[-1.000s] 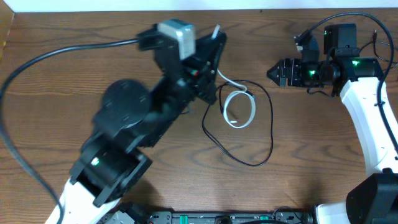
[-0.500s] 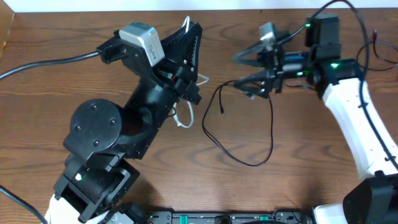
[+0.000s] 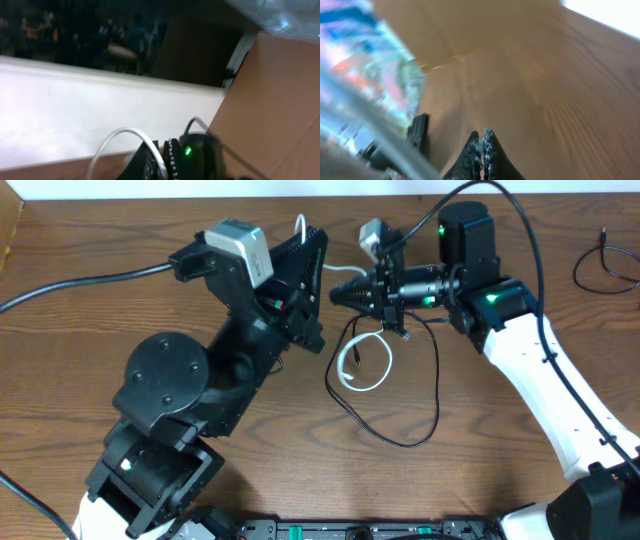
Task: Untangle cables
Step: 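Lift the white cable with the left gripper and grasp it with the right, then carry the white cable off to the right with the right gripper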
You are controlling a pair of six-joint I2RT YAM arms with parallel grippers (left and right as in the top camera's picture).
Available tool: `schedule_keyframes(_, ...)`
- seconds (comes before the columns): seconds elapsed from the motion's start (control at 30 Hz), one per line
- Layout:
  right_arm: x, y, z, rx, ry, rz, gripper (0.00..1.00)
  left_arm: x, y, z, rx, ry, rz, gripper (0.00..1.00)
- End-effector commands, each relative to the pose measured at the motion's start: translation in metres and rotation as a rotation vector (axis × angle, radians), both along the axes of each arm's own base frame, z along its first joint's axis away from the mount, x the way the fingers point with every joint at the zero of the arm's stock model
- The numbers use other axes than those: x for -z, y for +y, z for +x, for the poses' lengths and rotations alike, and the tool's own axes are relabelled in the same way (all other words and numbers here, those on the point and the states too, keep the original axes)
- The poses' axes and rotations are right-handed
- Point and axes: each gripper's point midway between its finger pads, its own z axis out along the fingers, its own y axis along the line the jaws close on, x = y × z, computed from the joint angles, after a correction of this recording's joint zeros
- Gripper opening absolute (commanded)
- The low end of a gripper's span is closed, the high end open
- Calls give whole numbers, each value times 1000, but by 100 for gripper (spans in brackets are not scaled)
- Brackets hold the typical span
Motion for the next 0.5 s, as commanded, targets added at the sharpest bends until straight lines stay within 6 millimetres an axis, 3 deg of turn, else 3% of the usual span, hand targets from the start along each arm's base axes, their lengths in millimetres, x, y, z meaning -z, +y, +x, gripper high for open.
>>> schedule_keyframes(0.0, 5, -24, 31, 216, 114, -42, 1, 10, 6, 4, -41, 31, 32, 13)
schedule_keyframes(0.1, -8, -44, 40, 317, 135, -29, 1, 26, 3, 8, -40, 78, 73, 17)
schedule_keyframes(0.23, -35, -87, 52, 501, 164, 12, 1, 42, -1, 13, -40, 123, 112, 38)
schedule_keyframes(0.3, -53, -122, 55, 617, 170, 46, 1, 49, -5, 17, -40, 141, 127, 52)
schedule_keyframes(0.47, -80, -206, 58, 876, 199, 124, 1, 59, -11, 25, -39, 166, 148, 54)
